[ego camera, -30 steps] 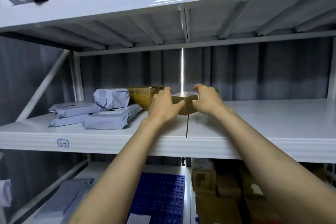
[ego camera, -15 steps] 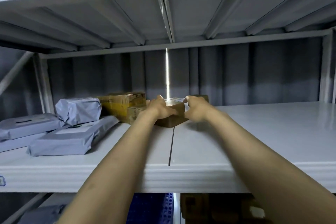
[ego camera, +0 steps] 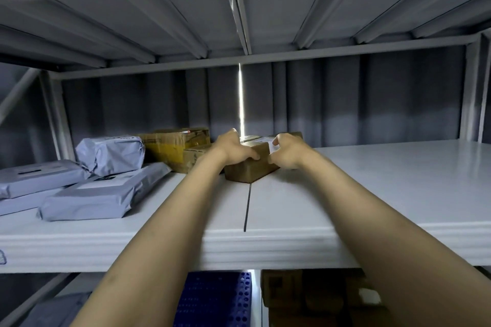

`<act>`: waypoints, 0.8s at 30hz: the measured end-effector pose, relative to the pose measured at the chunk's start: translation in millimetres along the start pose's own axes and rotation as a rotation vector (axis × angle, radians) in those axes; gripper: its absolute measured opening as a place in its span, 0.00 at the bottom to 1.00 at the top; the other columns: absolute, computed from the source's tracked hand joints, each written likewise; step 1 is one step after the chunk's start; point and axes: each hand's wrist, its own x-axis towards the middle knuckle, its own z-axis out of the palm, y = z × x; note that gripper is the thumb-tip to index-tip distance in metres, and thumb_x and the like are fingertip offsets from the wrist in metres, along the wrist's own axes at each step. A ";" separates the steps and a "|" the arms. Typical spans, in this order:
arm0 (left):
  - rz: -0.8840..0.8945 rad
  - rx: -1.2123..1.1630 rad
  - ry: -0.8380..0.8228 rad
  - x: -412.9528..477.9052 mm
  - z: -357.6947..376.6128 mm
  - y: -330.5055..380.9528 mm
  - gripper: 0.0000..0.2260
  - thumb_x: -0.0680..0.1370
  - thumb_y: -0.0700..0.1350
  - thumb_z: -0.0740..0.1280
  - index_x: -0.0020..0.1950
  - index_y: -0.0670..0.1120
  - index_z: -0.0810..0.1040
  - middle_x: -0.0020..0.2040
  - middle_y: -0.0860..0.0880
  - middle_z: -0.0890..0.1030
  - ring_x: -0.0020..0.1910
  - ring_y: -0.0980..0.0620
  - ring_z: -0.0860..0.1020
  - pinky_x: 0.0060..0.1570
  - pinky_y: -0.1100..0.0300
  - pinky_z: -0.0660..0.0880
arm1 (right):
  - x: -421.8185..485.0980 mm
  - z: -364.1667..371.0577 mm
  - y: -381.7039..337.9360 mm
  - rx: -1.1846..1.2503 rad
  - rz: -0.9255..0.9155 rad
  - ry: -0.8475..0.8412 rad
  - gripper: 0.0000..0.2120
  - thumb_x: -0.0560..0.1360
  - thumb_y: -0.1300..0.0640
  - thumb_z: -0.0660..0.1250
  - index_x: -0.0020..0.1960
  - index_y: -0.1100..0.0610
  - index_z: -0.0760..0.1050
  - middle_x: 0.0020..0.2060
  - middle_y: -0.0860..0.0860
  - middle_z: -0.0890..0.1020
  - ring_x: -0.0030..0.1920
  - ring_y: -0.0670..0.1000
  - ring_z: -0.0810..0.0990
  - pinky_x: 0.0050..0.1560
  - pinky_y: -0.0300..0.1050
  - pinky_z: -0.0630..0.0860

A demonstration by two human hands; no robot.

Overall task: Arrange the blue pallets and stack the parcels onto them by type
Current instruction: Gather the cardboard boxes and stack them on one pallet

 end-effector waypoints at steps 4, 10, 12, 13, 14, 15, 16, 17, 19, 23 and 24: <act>-0.015 -0.172 0.038 -20.0 -8.7 2.9 0.33 0.70 0.50 0.75 0.68 0.41 0.65 0.56 0.48 0.70 0.52 0.49 0.70 0.49 0.57 0.70 | -5.3 -0.3 0.9 0.119 0.036 0.043 0.08 0.79 0.55 0.61 0.43 0.57 0.74 0.42 0.52 0.78 0.48 0.55 0.75 0.45 0.44 0.71; 0.002 -0.264 0.126 -57.9 -9.4 -1.2 0.35 0.68 0.50 0.76 0.68 0.41 0.64 0.57 0.46 0.74 0.55 0.47 0.73 0.54 0.52 0.75 | -16.8 5.6 2.5 0.644 0.250 0.122 0.24 0.75 0.42 0.63 0.63 0.56 0.72 0.54 0.54 0.79 0.53 0.57 0.78 0.43 0.51 0.80; 0.014 -0.315 0.154 -72.2 -9.1 -3.4 0.36 0.67 0.50 0.77 0.69 0.42 0.64 0.60 0.46 0.74 0.57 0.46 0.74 0.56 0.51 0.75 | -27.6 6.5 0.9 0.813 0.284 0.161 0.29 0.70 0.41 0.68 0.65 0.56 0.68 0.55 0.54 0.78 0.52 0.58 0.79 0.36 0.52 0.81; 0.029 -0.334 0.167 -80.0 -9.0 -4.4 0.36 0.66 0.50 0.77 0.69 0.43 0.64 0.61 0.46 0.74 0.58 0.47 0.74 0.57 0.51 0.75 | -31.2 8.1 0.4 0.880 0.281 0.192 0.32 0.67 0.41 0.70 0.65 0.57 0.67 0.56 0.55 0.78 0.52 0.58 0.80 0.36 0.54 0.82; 0.047 -0.349 0.178 -88.2 -8.7 -4.9 0.36 0.66 0.50 0.78 0.69 0.44 0.65 0.62 0.46 0.73 0.59 0.47 0.74 0.58 0.51 0.74 | -36.4 9.8 -1.5 0.934 0.277 0.235 0.36 0.63 0.42 0.71 0.65 0.57 0.66 0.57 0.56 0.78 0.52 0.59 0.80 0.36 0.58 0.82; 0.064 -0.365 0.182 -95.6 -8.5 -5.3 0.36 0.65 0.49 0.78 0.69 0.45 0.65 0.63 0.47 0.73 0.60 0.47 0.73 0.59 0.51 0.74 | -42.1 11.7 -3.8 0.965 0.275 0.280 0.38 0.61 0.42 0.71 0.65 0.58 0.65 0.58 0.56 0.77 0.53 0.59 0.80 0.38 0.60 0.82; 0.079 -0.380 0.188 -105.1 -8.8 -5.1 0.36 0.65 0.49 0.78 0.68 0.46 0.66 0.63 0.47 0.72 0.60 0.48 0.73 0.60 0.52 0.73 | -50.1 13.3 -6.5 0.971 0.275 0.324 0.40 0.60 0.41 0.70 0.65 0.59 0.64 0.59 0.57 0.77 0.54 0.59 0.79 0.42 0.60 0.82; 0.096 -0.392 0.193 -114.0 -10.0 -5.0 0.35 0.65 0.49 0.78 0.68 0.47 0.66 0.63 0.48 0.71 0.60 0.49 0.72 0.59 0.54 0.73 | -59.6 14.4 -9.4 0.957 0.273 0.365 0.40 0.60 0.41 0.69 0.65 0.59 0.63 0.60 0.57 0.76 0.55 0.59 0.79 0.47 0.59 0.82; 0.132 -0.437 0.178 -133.7 -14.1 -4.0 0.35 0.63 0.52 0.78 0.67 0.49 0.68 0.62 0.49 0.71 0.60 0.50 0.73 0.57 0.57 0.72 | -78.2 17.3 -10.9 0.935 0.263 0.450 0.37 0.65 0.43 0.68 0.67 0.60 0.63 0.62 0.57 0.75 0.57 0.59 0.77 0.56 0.55 0.78; 0.137 -0.754 0.020 -177.6 -28.9 3.1 0.29 0.63 0.57 0.73 0.62 0.50 0.75 0.57 0.50 0.78 0.53 0.54 0.78 0.47 0.60 0.75 | -116.4 18.5 -10.5 1.006 0.203 0.531 0.31 0.73 0.46 0.65 0.72 0.57 0.61 0.62 0.54 0.75 0.57 0.55 0.76 0.55 0.47 0.75; 0.132 -0.806 -0.009 -187.2 -30.6 4.8 0.27 0.64 0.58 0.72 0.61 0.50 0.76 0.57 0.50 0.79 0.52 0.54 0.79 0.46 0.61 0.75 | -128.9 17.7 -12.3 1.024 0.179 0.542 0.29 0.75 0.47 0.63 0.72 0.56 0.60 0.60 0.53 0.76 0.56 0.53 0.76 0.53 0.45 0.73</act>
